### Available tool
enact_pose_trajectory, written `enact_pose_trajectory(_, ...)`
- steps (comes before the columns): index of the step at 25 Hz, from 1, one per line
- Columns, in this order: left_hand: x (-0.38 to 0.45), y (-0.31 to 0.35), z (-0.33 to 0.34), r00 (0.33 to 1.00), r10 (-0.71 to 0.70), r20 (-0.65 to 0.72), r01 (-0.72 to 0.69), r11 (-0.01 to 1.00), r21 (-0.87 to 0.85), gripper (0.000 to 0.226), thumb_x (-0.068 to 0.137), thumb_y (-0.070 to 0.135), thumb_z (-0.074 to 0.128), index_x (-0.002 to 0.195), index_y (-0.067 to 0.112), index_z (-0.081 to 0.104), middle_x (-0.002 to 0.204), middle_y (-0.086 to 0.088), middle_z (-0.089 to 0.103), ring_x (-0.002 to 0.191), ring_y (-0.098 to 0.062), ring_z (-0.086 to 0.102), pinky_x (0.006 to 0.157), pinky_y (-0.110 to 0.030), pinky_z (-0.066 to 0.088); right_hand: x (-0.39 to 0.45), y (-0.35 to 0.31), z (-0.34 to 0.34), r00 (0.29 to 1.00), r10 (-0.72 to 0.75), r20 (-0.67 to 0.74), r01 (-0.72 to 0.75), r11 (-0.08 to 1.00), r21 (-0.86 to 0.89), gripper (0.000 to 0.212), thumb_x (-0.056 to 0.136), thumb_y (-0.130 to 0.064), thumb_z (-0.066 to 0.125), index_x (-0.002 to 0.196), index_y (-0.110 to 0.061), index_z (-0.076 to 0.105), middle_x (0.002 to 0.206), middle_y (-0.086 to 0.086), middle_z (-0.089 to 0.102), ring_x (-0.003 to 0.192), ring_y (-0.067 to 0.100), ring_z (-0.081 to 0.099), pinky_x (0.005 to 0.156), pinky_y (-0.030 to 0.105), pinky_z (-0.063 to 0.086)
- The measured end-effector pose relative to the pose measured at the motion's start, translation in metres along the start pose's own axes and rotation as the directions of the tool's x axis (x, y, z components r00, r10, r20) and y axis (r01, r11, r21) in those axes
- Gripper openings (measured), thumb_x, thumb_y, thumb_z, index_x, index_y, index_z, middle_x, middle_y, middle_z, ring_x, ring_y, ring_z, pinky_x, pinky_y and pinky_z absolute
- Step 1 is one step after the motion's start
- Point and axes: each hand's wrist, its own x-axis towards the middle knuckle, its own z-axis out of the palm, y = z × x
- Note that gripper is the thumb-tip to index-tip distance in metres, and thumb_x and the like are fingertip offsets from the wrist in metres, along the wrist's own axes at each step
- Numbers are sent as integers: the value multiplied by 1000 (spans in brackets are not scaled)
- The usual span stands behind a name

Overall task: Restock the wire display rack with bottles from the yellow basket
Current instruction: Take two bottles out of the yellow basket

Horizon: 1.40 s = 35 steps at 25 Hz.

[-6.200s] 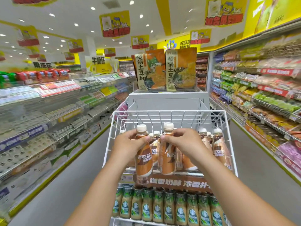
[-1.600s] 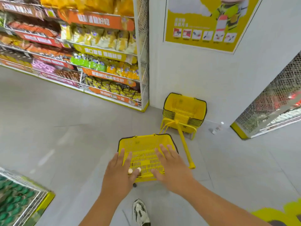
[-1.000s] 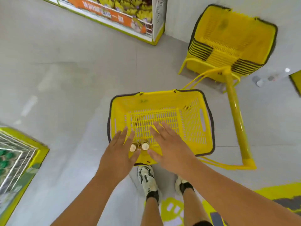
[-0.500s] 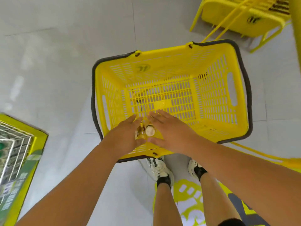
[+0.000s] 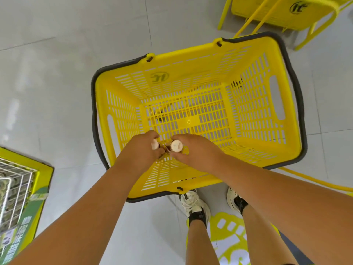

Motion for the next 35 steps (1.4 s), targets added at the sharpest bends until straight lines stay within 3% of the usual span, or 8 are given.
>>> enact_pose_trajectory(4,9,9,16,991,-68,-118,32,959,-281,31,87,27,79,106,11,61,93,-6,64,83,-27,57,58,-23,39,8,-5,8,982,164,-92,-124,934,334,43,95,-40,72,133,-25,59,128,0,66,114,21,60,94,37,50)
enact_pose_trajectory(8,19,8,26,989,-2,-145,-39,959,-281,26,91,21,74,113,12,63,95,0,62,84,-22,56,60,-16,36,17,-4,14,949,269,-162,-153,846,511,39,93,-30,75,129,-22,62,119,-7,65,107,14,59,91,31,51)
enact_pose_trajectory(10,24,5,30,994,60,-93,-80,970,-230,25,92,21,73,113,12,63,95,0,63,86,-23,57,62,-22,37,18,-1,13,947,285,-150,-170,838,518,42,91,-24,78,130,-22,62,114,-9,62,104,12,57,82,21,45)
enact_pose_trajectory(13,23,4,32,994,102,-42,-108,974,-199,25,93,23,72,112,10,62,95,-2,63,85,-23,55,63,-27,37,18,5,14,945,295,-141,-189,846,499,40,87,-23,82,124,-21,65,111,-9,63,104,14,59,84,25,43)
enact_pose_trajectory(19,-13,9,-5,983,-73,-168,-7,902,-432,18,93,31,71,109,25,64,96,11,66,89,-7,60,69,-17,39,-14,-10,-17,939,286,-192,-154,846,510,23,81,-27,87,98,-32,72,98,-17,72,86,-3,62,74,17,44)
enact_pose_trajectory(23,-69,41,-69,974,-73,-216,-77,787,-612,15,92,29,73,106,32,67,100,12,73,95,-1,66,76,-18,47,-69,-66,-79,931,242,-273,-66,848,526,25,77,-26,90,84,-39,70,82,-24,72,79,-2,64,68,12,48)
enact_pose_trajectory(29,-196,126,-215,925,-91,-368,-206,693,-690,13,85,29,78,95,33,71,92,7,75,91,-15,71,80,-41,58,-211,-213,-206,875,117,-471,158,850,503,24,77,-12,88,94,-24,76,94,-7,79,94,12,73,88,28,57)
enact_pose_trajectory(35,-321,192,-325,854,60,-516,-371,767,-524,26,72,27,89,89,27,69,85,6,73,81,-8,70,72,-33,54,-326,-336,-282,787,8,-616,327,842,429,20,77,-10,88,90,-23,80,93,-2,81,91,13,75,92,42,59)
